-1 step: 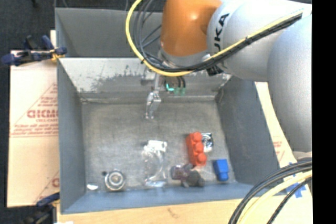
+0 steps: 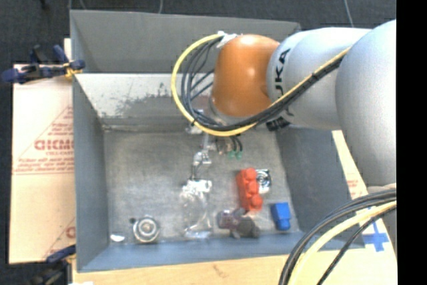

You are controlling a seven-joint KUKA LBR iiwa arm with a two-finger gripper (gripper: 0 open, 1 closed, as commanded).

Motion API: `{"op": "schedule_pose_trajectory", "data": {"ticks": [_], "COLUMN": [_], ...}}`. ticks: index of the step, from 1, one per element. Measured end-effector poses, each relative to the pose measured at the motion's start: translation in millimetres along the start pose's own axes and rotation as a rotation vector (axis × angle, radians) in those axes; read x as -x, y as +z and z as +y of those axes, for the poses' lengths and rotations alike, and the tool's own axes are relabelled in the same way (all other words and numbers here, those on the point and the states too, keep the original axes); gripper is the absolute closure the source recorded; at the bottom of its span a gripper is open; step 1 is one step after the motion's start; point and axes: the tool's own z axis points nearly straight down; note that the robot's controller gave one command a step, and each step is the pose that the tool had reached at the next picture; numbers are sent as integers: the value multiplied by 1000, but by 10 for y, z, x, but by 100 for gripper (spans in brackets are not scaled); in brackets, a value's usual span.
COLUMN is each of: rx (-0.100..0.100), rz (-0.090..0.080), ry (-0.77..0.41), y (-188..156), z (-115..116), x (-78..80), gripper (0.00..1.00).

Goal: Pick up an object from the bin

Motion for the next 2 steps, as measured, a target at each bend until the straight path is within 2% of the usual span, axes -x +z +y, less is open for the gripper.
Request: {"op": "schedule_pose_trajectory", "data": {"ticks": [1,2], "rx": [-2,2], "rz": [29,15], "ry": [-155,-497], "y": [57,-507], "z": [-48,308], "x": [-301,-66], "gripper": [0,0]}}
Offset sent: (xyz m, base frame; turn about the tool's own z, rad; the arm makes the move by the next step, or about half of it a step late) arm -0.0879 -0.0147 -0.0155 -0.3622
